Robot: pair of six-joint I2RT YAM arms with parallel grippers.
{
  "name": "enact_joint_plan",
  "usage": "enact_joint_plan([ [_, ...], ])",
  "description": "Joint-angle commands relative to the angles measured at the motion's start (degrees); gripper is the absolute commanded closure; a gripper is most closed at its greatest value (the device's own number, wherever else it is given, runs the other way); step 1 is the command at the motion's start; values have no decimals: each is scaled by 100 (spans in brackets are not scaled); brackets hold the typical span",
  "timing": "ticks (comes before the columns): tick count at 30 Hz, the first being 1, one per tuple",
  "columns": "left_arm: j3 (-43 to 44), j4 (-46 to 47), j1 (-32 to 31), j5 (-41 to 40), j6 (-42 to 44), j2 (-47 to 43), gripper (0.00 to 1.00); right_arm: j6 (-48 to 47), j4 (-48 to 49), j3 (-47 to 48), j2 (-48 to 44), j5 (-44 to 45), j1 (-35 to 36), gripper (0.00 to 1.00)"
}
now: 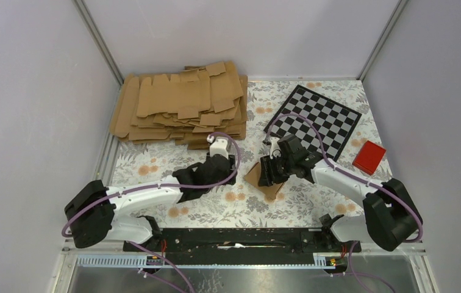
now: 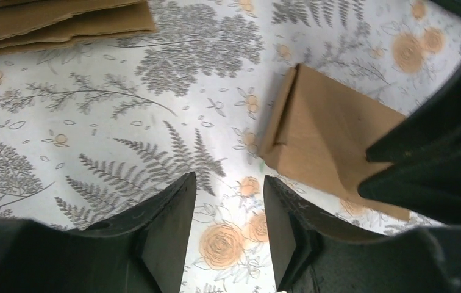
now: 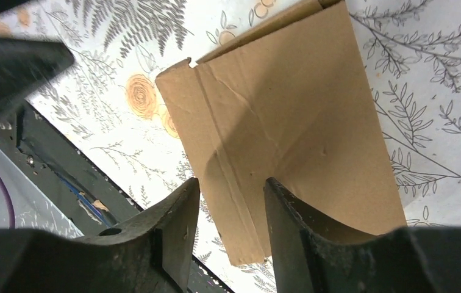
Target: Fold the paper box
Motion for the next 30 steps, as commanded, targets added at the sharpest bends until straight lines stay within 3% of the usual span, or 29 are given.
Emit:
enact_joint_plan([
  [1,-229,510,534,917,-141,-190,50,-14,82,-118,317,-120,-4,49],
  [10,-133,1063,1006,1563,94,217,49,80,82,-26,602,-145,-4,50],
  [14,6,1308,1010,1653,308,554,50,130,14,74,283,-128,-4,43],
  [20,472,1658,1188,2139,502,1275,50,470,-225,138,-330,914,-19,34],
  [24,785,1776,1360,2480,668,1736,50,1531,-437,-101,-1012,1868,-12,29],
  [30,1210,1692,1507,2953,1029,2266,49,1976,-504,-553,-1459,1963,-15,30],
])
